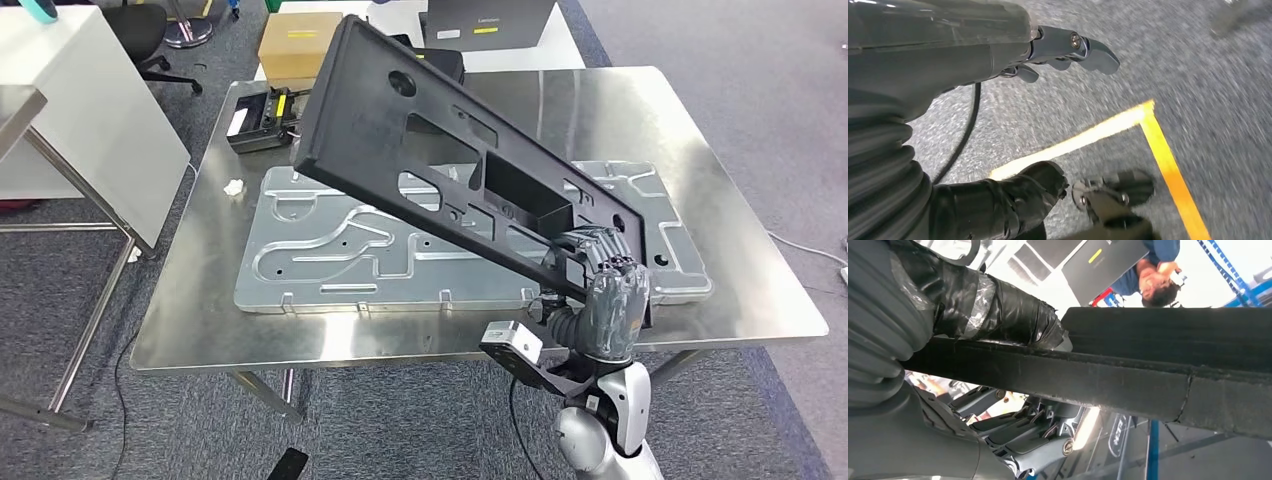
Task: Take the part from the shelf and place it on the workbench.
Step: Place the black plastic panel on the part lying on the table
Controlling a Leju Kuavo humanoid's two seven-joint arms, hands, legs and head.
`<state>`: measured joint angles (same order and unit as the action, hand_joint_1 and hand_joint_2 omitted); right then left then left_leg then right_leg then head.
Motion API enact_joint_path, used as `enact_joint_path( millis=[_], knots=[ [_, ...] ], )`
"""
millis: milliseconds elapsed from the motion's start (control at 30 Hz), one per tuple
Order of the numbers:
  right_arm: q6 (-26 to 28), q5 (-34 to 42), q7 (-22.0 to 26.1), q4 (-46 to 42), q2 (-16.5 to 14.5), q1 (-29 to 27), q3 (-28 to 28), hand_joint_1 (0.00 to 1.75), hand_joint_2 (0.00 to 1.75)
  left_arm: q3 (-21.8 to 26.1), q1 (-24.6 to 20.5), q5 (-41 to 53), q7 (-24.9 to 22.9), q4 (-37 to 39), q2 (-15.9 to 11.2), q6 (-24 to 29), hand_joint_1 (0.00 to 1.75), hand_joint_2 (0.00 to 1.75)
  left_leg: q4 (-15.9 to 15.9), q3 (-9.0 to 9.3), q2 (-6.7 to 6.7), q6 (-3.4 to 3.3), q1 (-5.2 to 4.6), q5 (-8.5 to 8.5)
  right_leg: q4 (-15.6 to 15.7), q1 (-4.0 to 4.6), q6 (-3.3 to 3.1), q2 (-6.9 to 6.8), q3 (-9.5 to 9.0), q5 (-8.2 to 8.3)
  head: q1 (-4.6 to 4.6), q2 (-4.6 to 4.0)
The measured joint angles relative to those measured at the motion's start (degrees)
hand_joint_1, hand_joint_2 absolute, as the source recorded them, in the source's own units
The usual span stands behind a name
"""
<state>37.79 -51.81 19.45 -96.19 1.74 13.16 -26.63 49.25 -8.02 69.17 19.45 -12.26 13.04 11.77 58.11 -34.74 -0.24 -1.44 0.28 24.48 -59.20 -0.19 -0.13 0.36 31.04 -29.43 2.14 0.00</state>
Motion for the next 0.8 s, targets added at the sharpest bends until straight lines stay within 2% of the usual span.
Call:
enact_joint_path(
  millis=[67, 133, 167, 200, 233, 300, 333, 367, 400, 467, 533, 600, 667, 700, 733, 767, 800],
  knots=[
    [0.0, 0.0, -0.2, 0.1, 0.0, 0.2, -0.1, 1.75, 1.75, 0.0, -0.1, 0.2, -0.7, 0.0, 0.2, 1.2, 0.0, 1.75, -0.7, 0.54, 0.03, -0.44, 0.38, -0.08, -4.0, -0.11, 0.62, -0.1, 1.84, -2.22, 0.04, 0.0],
    [-0.1, -0.1, -0.4, 0.3, 0.2, 0.3, -0.2, 1.75, 1.75, 0.0, -0.2, 0.3, -1.1, 0.0, 0.3, 1.5, 0.0, 1.75, -0.7, 0.69, 0.05, -0.71, 0.38, 0.17, -11.6, -0.42, 1.11, -0.12, 6.18, -5.34, 0.07, 0.0],
    [-0.2, -0.1, -0.5, 0.5, 0.3, 0.3, -0.3, 1.75, 1.75, 0.0, -0.2, 0.3, -1.2, 0.0, 0.3, 1.4, 0.0, 1.75, -0.6, 0.75, 0.05, -0.73, 0.39, 0.34, -14.5, -0.59, 1.32, -0.13, 8.16, -5.93, 0.07, 0.0],
    [-0.3, -0.2, -0.6, 0.7, 0.3, 0.3, -0.4, 1.75, 1.75, 0.0, -0.2, 0.2, -1.3, 0.0, 0.3, 1.1, 0.0, 1.75, -0.5, 0.87, 0.03, -0.69, 0.43, 0.55, -15.6, -0.77, 1.51, -0.14, 9.26, -5.37, 0.07, 0.0],
    [-0.5, -0.3, -0.7, 0.9, 0.4, 0.4, -0.5, 1.75, 1.75, 0.0, -0.2, 0.1, -1.2, 0.0, 0.3, 0.7, 0.0, 1.75, -0.4, 1.06, 0.0, -0.58, 0.5, 0.82, -14.5, -0.96, 1.66, -0.17, 9.25, -3.67, 0.07, 0.0],
    [-1.1, -0.6, -0.8, 1.4, 0.4, 0.9, -0.8, 1.75, 1.75, -0.1, -0.2, 0.1, -0.9, 0.0, 0.4, -0.3, 0.0, 1.75, 0.1, 1.53, -0.08, -0.16, 0.68, 1.54, -7.6, -1.28, 1.86, -0.3, 6.64, 0.9, 0.08, 0.0],
    [-1.3, -0.9, -0.8, 1.6, 0.4, 1.2, -0.9, 1.75, 1.75, -0.1, -0.2, 0.1, -0.7, 0.0, 0.4, -0.7, 0.0, 1.75, 0.5, 1.62, -0.11, 0.18, 0.64, 1.91, -4.3, -1.23, 1.81, -0.35, 5.28, 2.35, 0.11, 0.0],
    [-1.6, -1.2, -0.9, 1.9, 0.4, 1.6, -1.1, 1.75, 1.75, -0.1, -0.3, 0.2, -0.5, 0.0, 0.4, -1.0, 0.0, 1.75, 0.7, 1.6, -0.13, 0.53, 0.58, 2.15, -2.2, -1.16, 1.6, -0.36, 4.43, 3.04, 0.11, 0.0],
    [-1.8, -1.6, -1.1, 2.2, 0.4, 2.0, -1.2, 1.75, 1.75, -0.2, -0.3, 0.3, -0.4, 0.0, 0.4, -1.4, 0.0, 1.75, 0.7, 1.54, -0.14, 0.88, 0.49, 2.3, -1.4, -1.01, 1.29, -0.31, 4.12, 2.95, 0.11, 0.0],
    [-2.4, -2.5, -1.6, 2.8, 0.4, 2.6, -1.6, 1.52, 1.75, -0.4, -0.4, 0.5, -0.3, 0.0, 0.4, -2.0, 0.0, 1.75, 0.6, 1.59, -0.12, 1.51, 0.47, 2.36, -1.2, -0.84, 0.42, -0.15, 4.17, 2.9, 0.06, 0.0],
    [-3.0, -4.2, -2.5, 3.5, 0.3, 3.7, -2.1, 1.28, 1.75, -0.7, -0.5, 0.5, -0.4, 0.0, 0.4, -2.9, 0.0, 1.75, 1.7, 1.32, -0.07, 2.07, 0.64, 3.31, -0.9, -0.91, -0.45, -0.09, 3.9, 2.95, 0.03, 0.0],
    [-3.7, -6.2, -3.5, 4.5, 0.0, 5.3, -2.8, 1.27, 1.75, -1.0, -0.7, 0.6, -0.8, 0.0, 0.4, -3.9, 0.0, 1.75, 7.1, -1.2, -0.05, 2.43, 0.74, 6.2, -0.7, -0.95, -1.11, -0.12, 3.65, 2.95, -0.02, 0.0],
    [-4.3, -7.9, -4.5, 5.7, -0.2, 6.6, -3.7, 1.27, 1.75, -1.2, -0.8, 0.5, -1.2, 0.0, 0.4, -4.5, 0.0, 1.75, 14.8, -5.29, -0.05, 2.54, 0.74, 9.08, -0.7, -0.67, -1.45, -0.13, 3.58, 2.82, -0.05, 0.0],
    [-4.6, -8.5, -4.9, 6.4, -0.3, 7.1, -4.2, 1.28, 1.75, -1.3, -0.8, 0.5, -1.3, 0.0, 0.4, -4.5, 0.0, 1.75, 16.9, -6.64, -0.05, 2.46, 0.73, 9.19, -0.7, -0.49, -1.57, -0.12, 3.5, 2.74, -0.05, 0.0],
    [-4.7, -9.2, -5.4, 7.1, -0.4, 7.7, -4.7, 1.28, 1.75, -1.3, -0.8, 0.4, -1.3, 0.0, 0.4, -4.5, 0.0, 1.31, 16.9, -7.01, -0.05, 2.28, 0.7, 8.18, -0.7, -0.32, -1.68, -0.09, 3.4, 2.65, -0.05, 0.0],
    [-4.9, -9.9, -5.8, 7.7, -0.5, 8.3, -5.2, 1.29, 1.75, -1.3, -0.8, 0.3, -1.3, 0.0, 0.4, -4.3, 0.0, 0.87, 14.8, -6.33, -0.05, 1.99, 0.64, 6.21, -0.7, -0.16, -1.75, -0.05, 3.23, 2.55, -0.05, 0.0],
    [-5.0, -10.6, -6.3, 8.3, -0.6, 9.0, -5.7, 1.29, 1.75, -1.3, -0.9, 0.3, -1.3, 0.0, 0.4, -4.1, 0.0, 0.44, 11.0, -4.79, -0.06, 1.58, 0.52, 3.7, -0.7, -0.02, -1.78, 0.0, 3.02, 2.43, -0.05, 0.0]
  ],
)
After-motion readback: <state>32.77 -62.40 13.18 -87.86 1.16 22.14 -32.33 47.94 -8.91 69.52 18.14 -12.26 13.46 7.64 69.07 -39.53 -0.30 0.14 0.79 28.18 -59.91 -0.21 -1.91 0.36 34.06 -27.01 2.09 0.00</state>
